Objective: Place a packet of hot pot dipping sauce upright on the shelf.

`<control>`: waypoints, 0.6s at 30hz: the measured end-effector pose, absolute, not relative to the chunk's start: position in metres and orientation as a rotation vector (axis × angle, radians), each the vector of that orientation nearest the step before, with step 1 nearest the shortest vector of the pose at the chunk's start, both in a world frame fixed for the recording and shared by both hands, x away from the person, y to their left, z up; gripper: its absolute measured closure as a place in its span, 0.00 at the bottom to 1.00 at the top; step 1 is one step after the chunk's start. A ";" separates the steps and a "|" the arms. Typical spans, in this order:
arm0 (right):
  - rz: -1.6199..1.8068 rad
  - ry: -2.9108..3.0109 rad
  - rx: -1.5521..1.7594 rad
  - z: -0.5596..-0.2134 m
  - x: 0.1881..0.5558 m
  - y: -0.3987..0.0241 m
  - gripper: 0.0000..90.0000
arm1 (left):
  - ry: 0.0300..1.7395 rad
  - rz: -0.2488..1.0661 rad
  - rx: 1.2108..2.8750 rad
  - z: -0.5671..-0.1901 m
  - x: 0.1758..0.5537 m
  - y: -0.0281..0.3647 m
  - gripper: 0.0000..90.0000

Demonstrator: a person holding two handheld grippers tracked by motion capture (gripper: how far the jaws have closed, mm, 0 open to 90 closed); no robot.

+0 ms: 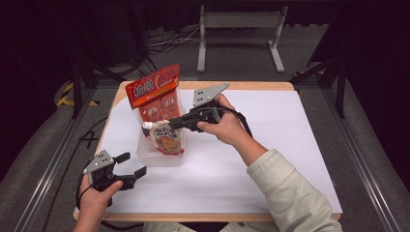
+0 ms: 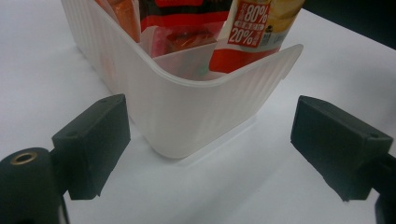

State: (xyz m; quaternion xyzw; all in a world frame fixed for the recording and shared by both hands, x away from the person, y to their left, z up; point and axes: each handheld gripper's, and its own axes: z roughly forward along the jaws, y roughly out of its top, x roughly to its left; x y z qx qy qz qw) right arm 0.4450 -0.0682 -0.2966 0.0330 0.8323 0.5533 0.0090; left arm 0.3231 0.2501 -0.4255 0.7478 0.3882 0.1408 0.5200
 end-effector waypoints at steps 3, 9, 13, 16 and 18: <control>1.723 2.616 0.111 -0.302 0.447 -0.065 0.98 | 0.931 0.339 1.793 -0.425 0.323 0.251 0.14; 1.731 2.623 0.125 -0.309 0.450 -0.063 0.98 | 0.935 0.333 1.789 -0.425 0.323 0.251 0.14; 1.721 2.635 0.131 -0.314 0.452 -0.060 0.98 | 0.935 0.331 1.788 -0.425 0.323 0.251 0.14; 1.717 2.641 0.132 -0.316 0.452 -0.058 0.98 | 0.934 0.331 1.788 -0.425 0.323 0.251 0.14; 1.716 2.646 0.133 -0.318 0.452 -0.057 0.98 | 0.931 0.337 1.792 -0.425 0.323 0.251 0.14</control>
